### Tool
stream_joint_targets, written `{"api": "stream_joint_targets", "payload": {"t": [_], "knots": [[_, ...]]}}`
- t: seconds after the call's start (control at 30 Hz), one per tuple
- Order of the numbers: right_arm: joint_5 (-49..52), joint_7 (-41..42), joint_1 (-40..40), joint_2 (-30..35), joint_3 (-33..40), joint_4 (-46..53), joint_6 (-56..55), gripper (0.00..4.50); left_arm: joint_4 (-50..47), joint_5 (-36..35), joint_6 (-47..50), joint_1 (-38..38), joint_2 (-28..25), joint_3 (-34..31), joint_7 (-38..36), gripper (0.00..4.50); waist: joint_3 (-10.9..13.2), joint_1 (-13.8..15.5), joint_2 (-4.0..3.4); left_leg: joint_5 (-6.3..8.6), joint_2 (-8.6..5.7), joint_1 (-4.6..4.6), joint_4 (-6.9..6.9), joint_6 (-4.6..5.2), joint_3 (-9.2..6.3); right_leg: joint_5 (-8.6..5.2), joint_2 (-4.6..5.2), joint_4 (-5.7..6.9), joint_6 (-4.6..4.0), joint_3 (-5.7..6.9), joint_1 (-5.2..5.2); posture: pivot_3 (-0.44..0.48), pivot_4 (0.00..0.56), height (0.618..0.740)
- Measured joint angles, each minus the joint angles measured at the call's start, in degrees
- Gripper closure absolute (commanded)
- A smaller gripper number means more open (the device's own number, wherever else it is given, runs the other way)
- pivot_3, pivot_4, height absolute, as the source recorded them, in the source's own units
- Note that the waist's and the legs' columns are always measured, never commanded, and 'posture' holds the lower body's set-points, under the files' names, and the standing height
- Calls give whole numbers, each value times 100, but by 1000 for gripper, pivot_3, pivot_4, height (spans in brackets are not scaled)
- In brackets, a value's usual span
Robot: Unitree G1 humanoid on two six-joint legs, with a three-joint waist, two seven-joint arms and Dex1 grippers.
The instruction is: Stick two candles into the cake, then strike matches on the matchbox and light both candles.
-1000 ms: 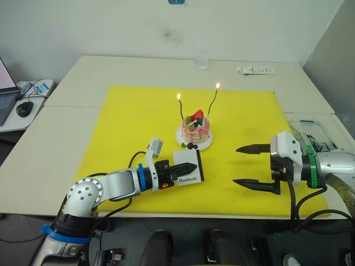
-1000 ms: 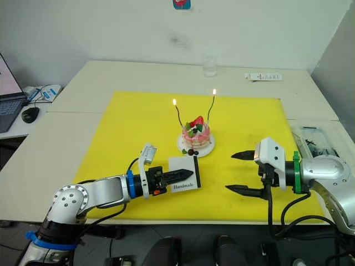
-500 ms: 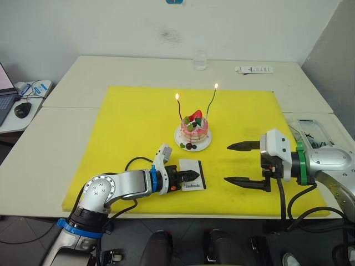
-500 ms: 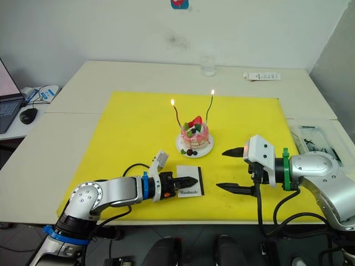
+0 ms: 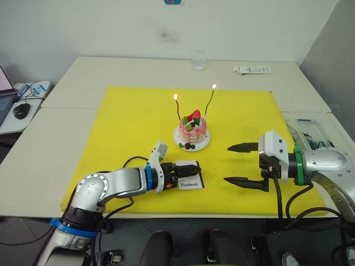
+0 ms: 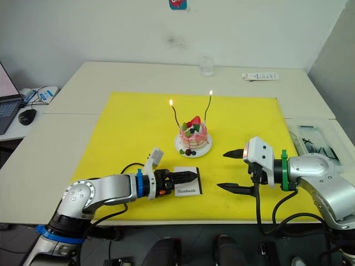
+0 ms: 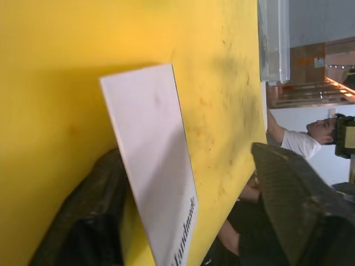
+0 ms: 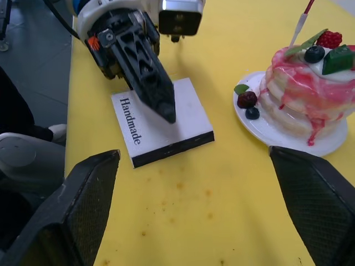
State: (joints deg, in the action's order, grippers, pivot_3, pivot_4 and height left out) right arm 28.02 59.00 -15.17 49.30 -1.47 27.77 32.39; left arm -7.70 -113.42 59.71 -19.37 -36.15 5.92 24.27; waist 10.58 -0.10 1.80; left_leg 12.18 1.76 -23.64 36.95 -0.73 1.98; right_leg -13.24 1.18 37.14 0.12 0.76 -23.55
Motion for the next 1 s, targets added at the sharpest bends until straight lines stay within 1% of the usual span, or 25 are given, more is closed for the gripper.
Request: {"api": "stream_joint_targets", "payload": {"t": [0.1, 0.13, 0.17, 0.2, 0.27, 0.3, 0.37, 0.43, 0.5, 0.53, 0.6, 0.63, 0.7, 0.77, 0.83, 0.87, 0.93, 1.0], "knots": [[-98, 118, 5, -1, -33, -258, -229, 0, -25, -1, 103, 55, -497, -308, -111, 36, 0, -12, 0, 0, 1, 9, -2, 0, 2, -11, -1, 1, -24, -3, 2, 0, 150, 740], [-153, 191, 21, 0, -46, -371, -340, 0, -35, 27, 182, 118, -809, -421, -224, 36, 0, -18, 1, 0, 2, 9, -3, 0, 1, -13, -2, 2, -27, -2, 1, 0, 150, 740], [-201, 232, 41, 5, -44, -485, -419, 0, -76, 153, 261, 201, -1066, -552, -402, 36, 0, -20, 1, 0, 2, 10, -4, 0, 2, -14, -2, 1, -28, -3, 1, 0, 150, 740], [-223, 276, 74, 10, -34, -649, -505, 0, -203, 506, 350, 307, -1408, -743, -788, 36, 1, -20, 1, 0, 1, 9, -7, -1, 3, -17, -2, 0, -33, -2, 0, 0, 150, 740], [-234, 343, 133, 18, 21, -879, -616, 0, -502, 1543, 273, 482, -1973, -1009, -1742, 36, 2, -9, -1, 0, -5, 3, -11, -2, 12, -20, -1, -6, -38, -2, -8, 0, 150, 740], [-231, 349, 146, 18, 58, -985, -669, 0, -645, 2155, 89, 553, -2182, -1103, -2327, 36, 3, -2, -3, 0, -7, -1, -12, -3, 18, -21, 0, -7, -39, -2, -12, 0, 150, 740], [-193, 370, 225, 18, 228, -1127, -712, 0, -763, 3509, -716, 690, -2582, -1190, -3739, 36, 3, 18, -3, 0, -9, -26, -11, -4, 25, -21, 2, -12, -39, -2, -33, 0, 150, 740], [-143, 399, 304, 21, 401, -1245, -713, 0, -652, 4461, -1432, 746, -2771, -1325, -4732, 36, 3, 59, -3, 1, -9, -36, -12, -5, 40, -21, 16, -15, -39, -6, -47, 0, 150, 740], [-78, 410, 331, 16, 521, -1275, -711, 0, -491, 5376, -2215, 824, -2848, -1409, -5546, 36, 3, 65, -4, 2, -7, -42, -15, -3, 52, -21, 23, -17, -39, -11, -54, 0, 150, 740], [6, 395, 407, 6, 648, -1264, -709, 0, -325, 6046, -2825, 955, -2942, -1361, -5986, 36, 3, 66, -3, 3, -4, -41, -21, -4, 56, -21, 26, -21, -39, -15, -55, 0, 150, 740], [30, 316, 618, -14, 889, -1287, -702, 0, 187, 7070, -3609, 1041, -2947, -1258, -6451, 36, 3, 75, -4, 3, -1, -39, -32, -4, 61, -24, 30, -20, -42, -15, -61, 0, 150, 740], [25, 301, 690, -15, 943, -1292, -708, 0, 321, 7262, -3726, 1041, -2889, -1245, -6512, 36, 3, 80, -4, 3, 2, -40, -34, -4, 60, -24, 29, -19, -43, -13, -62, 0, 150, 740], [19, 237, 985, -14, 1081, -1277, -744, 0, 625, 7656, -4007, 966, -2537, -1244, -6584, 36, 3, 108, -4, 3, 4, -40, -38, -3, 60, -27, 29, -18, -45, -11, -62, 0, 150, 740], [18, 132, 1220, -16, 1209, -1182, -733, 0, 759, 7778, -4029, 961, -2227, -1271, -6598, 36, 4, 127, -2, 3, 6, -43, -38, -3, 60, -21, 28, -17, -32, -10, -64, 0, 150, 740], [23, -82, 1528, -46, 1423, -876, -675, 0, 728, 7790, -3998, 1015, -1887, -1374, -6527, 36, 4, 137, -2, 3, 6, -45, -37, -3, 58, -8, 28, -17, -2, -10, -63, 0, 150, 740], [26, -176, 1662, -66, 1502, -728, -655, 0, 714, 7814, -3994, 1072, -1772, -1400, -6487, 36, 3, 138, -1, 3, 7, -45, -37, -3, 57, -7, 28, -16, 0, -9, -63, 0, 150, 740], [27, -387, 1957, -168, 1666, -447, -608, 0, 635, 7947, -3995, 1227, -1591, -1436, -6390, 36, 3, 134, 0, 3, 8, -42, -36, -3, 56, -6, 26, -15, 3, -10, -61, 0, 150, 740], [26, -715, 2367, -448, 1872, -156, -575, 0, 491, 8144, -4057, 1308, -1276, -1522, -6165, 36, 2, 138, 1, 3, 8, -42, -35, -3, 51, -4, 24, -14, 6, -9, -59, 0, 150, 740]]}}
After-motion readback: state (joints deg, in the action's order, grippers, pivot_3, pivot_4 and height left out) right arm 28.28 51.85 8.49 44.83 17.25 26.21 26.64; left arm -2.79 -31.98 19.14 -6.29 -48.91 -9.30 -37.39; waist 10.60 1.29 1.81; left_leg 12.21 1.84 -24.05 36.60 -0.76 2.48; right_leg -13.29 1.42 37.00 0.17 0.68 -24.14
